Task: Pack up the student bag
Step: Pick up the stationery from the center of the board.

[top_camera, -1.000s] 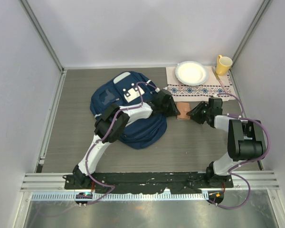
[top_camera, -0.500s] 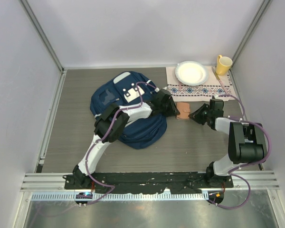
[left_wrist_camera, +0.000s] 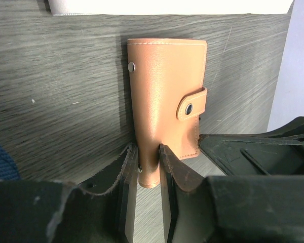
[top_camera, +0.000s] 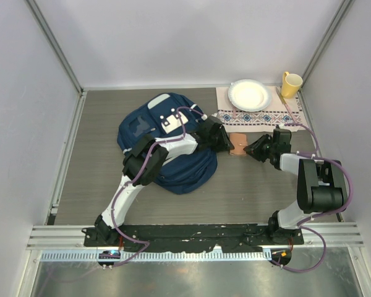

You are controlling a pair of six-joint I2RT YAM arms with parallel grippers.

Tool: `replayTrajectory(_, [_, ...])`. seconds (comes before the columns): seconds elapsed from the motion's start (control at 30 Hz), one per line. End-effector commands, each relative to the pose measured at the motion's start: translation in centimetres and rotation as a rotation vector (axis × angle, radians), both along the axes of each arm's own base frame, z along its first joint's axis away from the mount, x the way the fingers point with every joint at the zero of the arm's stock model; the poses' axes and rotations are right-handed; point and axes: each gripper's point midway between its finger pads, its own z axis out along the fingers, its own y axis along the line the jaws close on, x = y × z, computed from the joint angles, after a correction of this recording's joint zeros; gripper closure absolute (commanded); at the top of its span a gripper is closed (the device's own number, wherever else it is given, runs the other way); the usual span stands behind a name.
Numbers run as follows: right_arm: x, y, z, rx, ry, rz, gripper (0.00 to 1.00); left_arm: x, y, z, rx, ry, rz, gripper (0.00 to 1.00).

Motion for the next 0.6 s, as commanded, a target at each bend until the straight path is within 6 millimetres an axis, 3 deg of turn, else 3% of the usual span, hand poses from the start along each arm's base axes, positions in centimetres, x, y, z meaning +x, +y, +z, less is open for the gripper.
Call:
replayTrajectory(0.0, [0.5, 1.6, 1.2, 0.057, -0.052, 0.049, 0.74, -2.6, 0.5, -4.1, 0.062, 0.091, -0.043, 0.74])
replayTrajectory(0.57, [-0.1, 1.3, -0.2, 0.049, 0.009, 0.023, 0.72, -2.7, 0.3, -4.1, 0.051, 0.094, -0.044, 0.75])
